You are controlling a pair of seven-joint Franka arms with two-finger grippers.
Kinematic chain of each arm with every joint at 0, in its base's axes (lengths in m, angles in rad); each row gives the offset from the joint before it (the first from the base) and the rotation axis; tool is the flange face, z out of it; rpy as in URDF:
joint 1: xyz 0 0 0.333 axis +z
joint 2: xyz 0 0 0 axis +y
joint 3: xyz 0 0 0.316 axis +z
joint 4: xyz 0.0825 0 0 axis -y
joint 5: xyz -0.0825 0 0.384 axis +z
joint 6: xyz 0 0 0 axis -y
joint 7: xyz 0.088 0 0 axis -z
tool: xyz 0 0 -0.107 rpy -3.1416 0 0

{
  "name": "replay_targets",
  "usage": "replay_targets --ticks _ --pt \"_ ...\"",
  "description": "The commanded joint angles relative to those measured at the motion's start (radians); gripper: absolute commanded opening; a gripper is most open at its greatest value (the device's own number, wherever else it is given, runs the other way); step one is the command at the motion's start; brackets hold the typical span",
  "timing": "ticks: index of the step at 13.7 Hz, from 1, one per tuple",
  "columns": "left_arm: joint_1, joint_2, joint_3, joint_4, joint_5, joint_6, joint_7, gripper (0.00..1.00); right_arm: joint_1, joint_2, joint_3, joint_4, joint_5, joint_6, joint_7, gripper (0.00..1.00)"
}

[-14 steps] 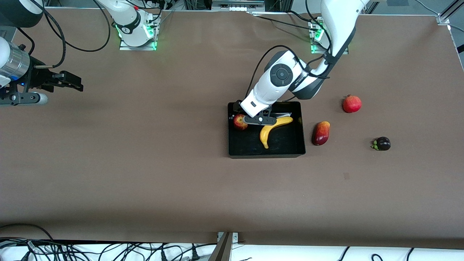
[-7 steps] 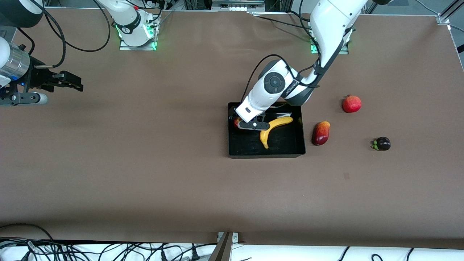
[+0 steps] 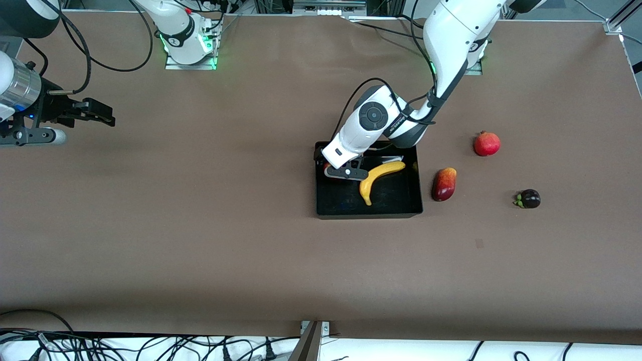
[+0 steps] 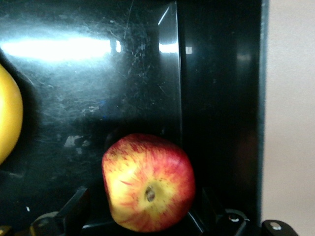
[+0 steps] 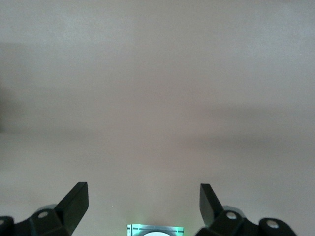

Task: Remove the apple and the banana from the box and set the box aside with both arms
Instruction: 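Grasp the red apple with the left gripper and lift it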

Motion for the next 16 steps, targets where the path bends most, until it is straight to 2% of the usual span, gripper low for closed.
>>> replay_targets --ticks 1,2,3,4,7,11,13,16 --pt "-0.013 0.018 0.018 0.026 0.065 0.004 -0.004 0.62 0.001 0.007 -0.005 0.019 0.018 -0.018 0.003 1.0" --pt "-0.013 0.018 0.024 0.026 0.079 -0.001 0.005 0.35 0.001 0.007 -0.005 0.019 0.018 -0.018 0.003 1.0" --pt "-0.013 0.014 0.027 0.026 0.097 -0.005 0.011 0.14 0.001 0.007 -0.005 0.019 0.018 -0.018 0.003 1.0" --pt "-0.013 0.009 0.029 0.026 0.108 -0.005 0.017 0.03 0.001 0.007 -0.005 0.019 0.018 -0.018 0.003 1.0" --pt "-0.004 -0.035 0.029 0.022 0.114 -0.014 0.016 0.0 0.001 0.007 -0.005 0.019 0.018 -0.018 0.003 1.0" --pt "0.091 -0.227 0.015 0.006 0.116 -0.259 0.072 0.0 0.001 0.007 -0.006 0.019 0.018 -0.018 0.003 1.0" --pt "0.166 -0.32 0.01 -0.042 0.114 -0.338 0.218 0.0 0.001 0.007 -0.006 0.019 0.018 -0.018 0.003 1.0" --pt "0.313 -0.4 0.01 -0.154 0.113 -0.338 0.512 0.0 0.001 0.007 -0.006 0.019 0.018 -0.019 0.003 1.0"
